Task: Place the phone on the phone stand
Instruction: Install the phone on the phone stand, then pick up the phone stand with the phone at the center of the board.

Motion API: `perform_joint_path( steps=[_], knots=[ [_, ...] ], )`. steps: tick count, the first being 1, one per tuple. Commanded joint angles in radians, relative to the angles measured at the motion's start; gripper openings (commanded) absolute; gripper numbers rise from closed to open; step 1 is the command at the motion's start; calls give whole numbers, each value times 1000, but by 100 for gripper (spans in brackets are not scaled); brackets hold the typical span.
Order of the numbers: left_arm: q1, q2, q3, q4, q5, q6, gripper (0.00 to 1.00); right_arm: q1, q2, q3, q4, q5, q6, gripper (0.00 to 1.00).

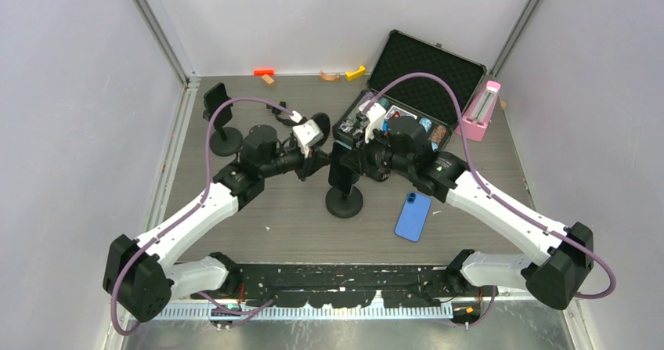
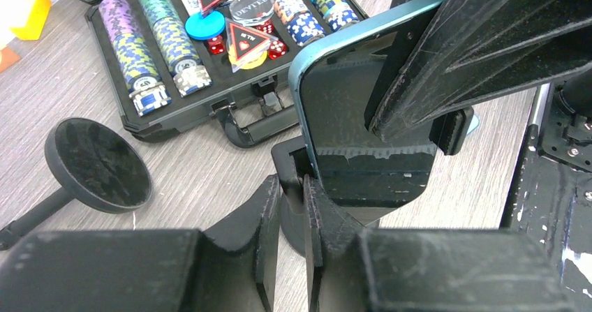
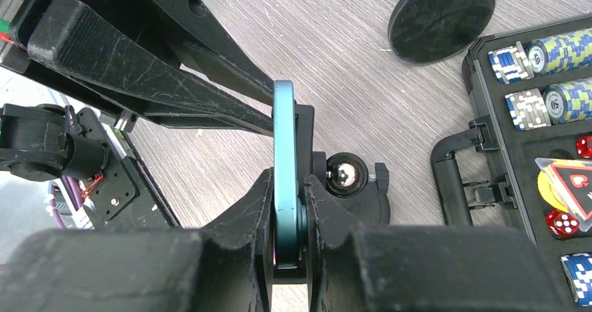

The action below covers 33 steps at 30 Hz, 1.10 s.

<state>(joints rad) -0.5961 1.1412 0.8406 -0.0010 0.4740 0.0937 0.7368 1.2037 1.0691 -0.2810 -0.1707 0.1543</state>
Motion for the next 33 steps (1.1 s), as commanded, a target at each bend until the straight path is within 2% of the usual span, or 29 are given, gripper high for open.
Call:
perform_joint_path(
  steps=[1, 17, 23, 25, 33],
  knots=[
    [-11, -52, -23, -159, 195, 38, 19, -64, 47, -57, -134, 322, -128, 0],
    [2, -74, -35, -186, 248, 50, 22, -63, 42, -71, -129, 323, -132, 0],
    [7, -77, -32, -188, 247, 53, 25, -66, 32, -77, -128, 219, -124, 0],
    [8, -77, -30, -188, 232, 55, 27, -67, 29, -77, -129, 191, -123, 0],
    [21, -44, 10, -121, 135, 87, 51, -121, 4, -106, -102, 8, -64, 0]
  ],
)
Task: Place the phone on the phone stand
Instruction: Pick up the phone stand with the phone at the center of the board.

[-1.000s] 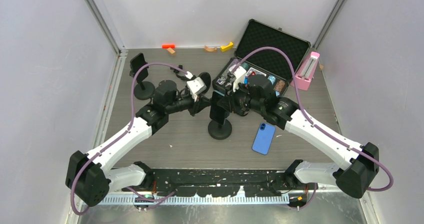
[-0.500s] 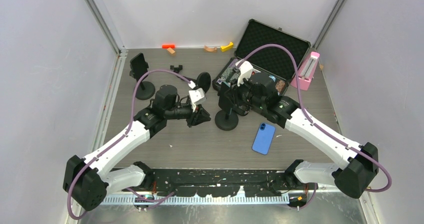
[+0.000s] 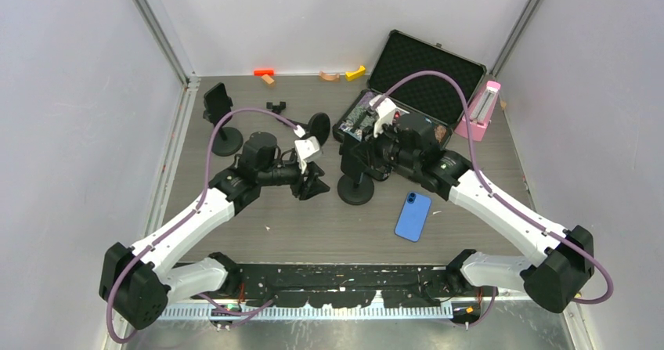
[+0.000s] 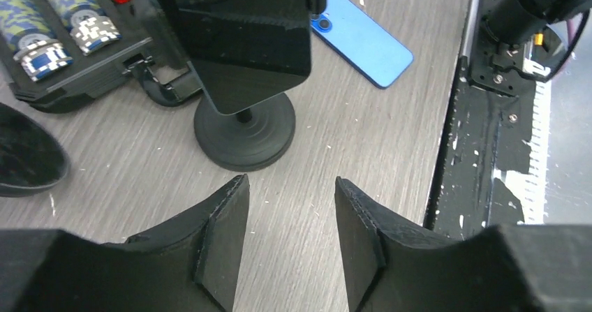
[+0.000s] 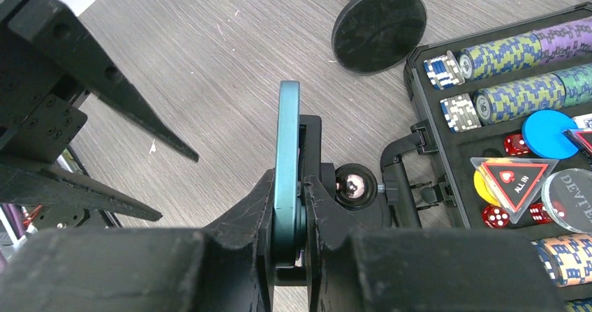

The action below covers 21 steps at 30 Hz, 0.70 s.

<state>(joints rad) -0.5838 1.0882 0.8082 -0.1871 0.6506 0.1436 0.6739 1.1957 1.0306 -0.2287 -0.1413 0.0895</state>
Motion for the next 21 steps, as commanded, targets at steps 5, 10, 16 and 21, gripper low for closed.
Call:
perform_joint_path(
  steps=[5, 10, 16, 21],
  knots=[
    [10, 58, 101, 114, -13, 102, 61, -91, 2, -106, -127, -79, 26, 0],
    [10, 93, 120, 161, 46, 161, 68, -121, -8, -145, -90, -160, 53, 0],
    [10, 102, 104, 198, 163, 208, 74, -140, -16, -170, -62, -240, 50, 0],
    [9, 127, 148, 133, 192, 272, 81, -146, -30, -159, -73, -282, 11, 16]
  ],
)
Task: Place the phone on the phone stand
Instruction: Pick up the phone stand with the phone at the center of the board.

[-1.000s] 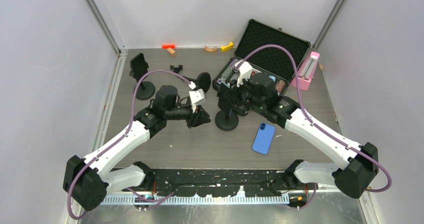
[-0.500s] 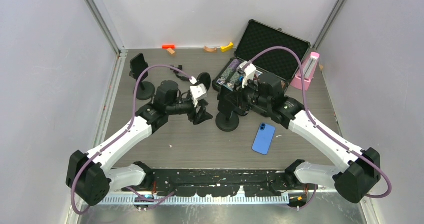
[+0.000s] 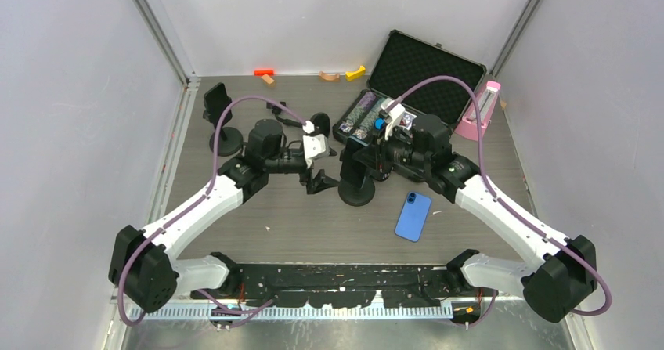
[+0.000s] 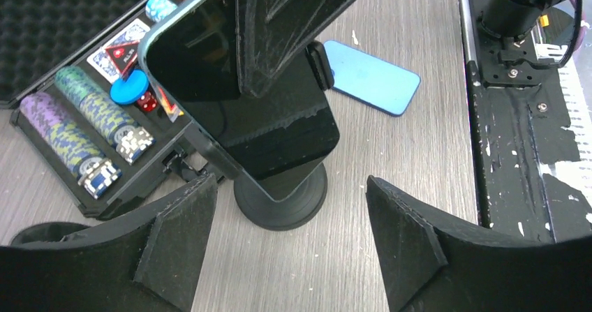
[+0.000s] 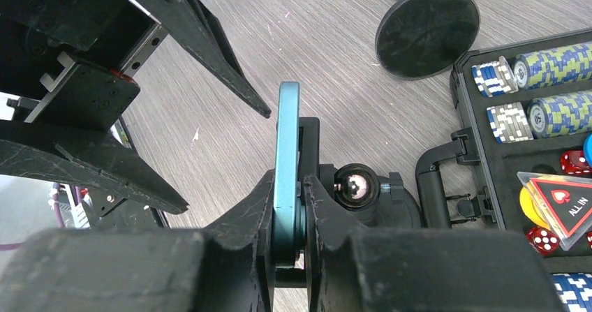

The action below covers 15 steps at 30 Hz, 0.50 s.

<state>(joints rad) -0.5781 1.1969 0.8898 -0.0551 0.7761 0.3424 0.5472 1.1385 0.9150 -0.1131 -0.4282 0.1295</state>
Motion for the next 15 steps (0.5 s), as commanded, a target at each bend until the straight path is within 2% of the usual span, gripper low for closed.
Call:
perform_joint_path(
  steps=[1, 3, 4, 6, 8, 11, 15],
  knots=[
    [4, 27, 79, -12, 70, 83, 82, -19, 24, -40, -194, -3, -45, 20],
    [4, 53, 106, -21, 71, 95, 84, -21, 11, -28, -210, -8, -73, 30],
    [4, 68, 123, -27, 71, 101, 85, -22, 7, -21, -223, -13, -92, 42],
    [5, 100, 160, -47, 62, 104, 86, -24, -2, -13, -237, -20, -111, 53],
    [6, 133, 202, -85, 58, 115, 86, -27, -12, -4, -251, -28, -122, 60],
    [11, 167, 235, -135, 105, 155, 86, -36, -31, 13, -286, -41, -145, 64],
    [11, 202, 241, -124, 124, 185, 85, -46, -57, 33, -311, -74, -175, 65]
  ],
)
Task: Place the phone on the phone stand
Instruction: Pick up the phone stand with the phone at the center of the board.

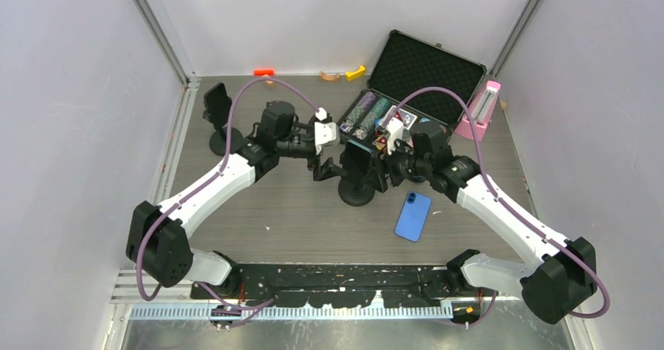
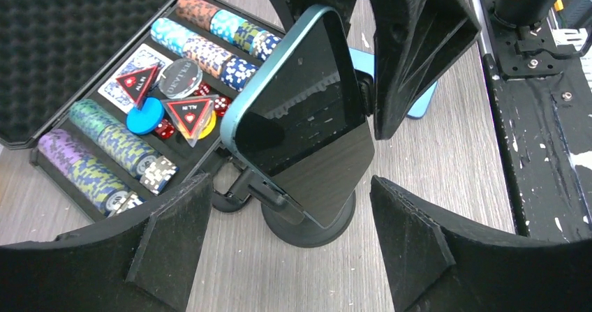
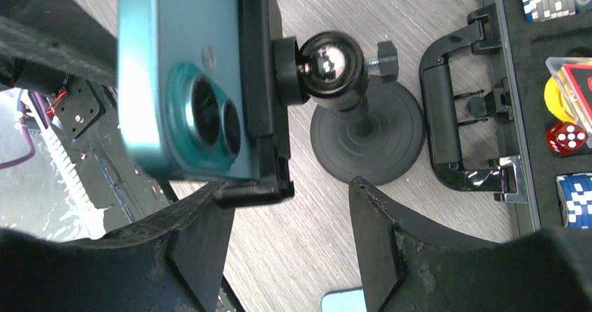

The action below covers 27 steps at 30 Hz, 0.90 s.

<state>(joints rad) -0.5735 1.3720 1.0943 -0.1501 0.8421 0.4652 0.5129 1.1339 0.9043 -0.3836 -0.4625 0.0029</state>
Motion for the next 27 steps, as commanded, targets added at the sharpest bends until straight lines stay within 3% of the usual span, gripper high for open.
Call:
perform_joint_path(
  steps=[1, 7, 13, 24, 27],
  knots=[
    [6, 38, 43, -37, 66, 71, 84, -17, -55, 49, -42, -50, -50, 65],
    [7, 84, 70, -85, 125, 105, 74, -29, -80, 68, -81, -116, -81, 65],
    [10, 102, 70, -67, 150, 83, 55, -39, -97, 67, -100, -109, -102, 65],
    [16, 106, 26, 101, 134, -46, 39, -53, -126, 58, -120, -99, -117, 65],
    [17, 106, 5, 165, 119, -98, 27, -57, -132, 53, -117, -95, -118, 65]
  ],
)
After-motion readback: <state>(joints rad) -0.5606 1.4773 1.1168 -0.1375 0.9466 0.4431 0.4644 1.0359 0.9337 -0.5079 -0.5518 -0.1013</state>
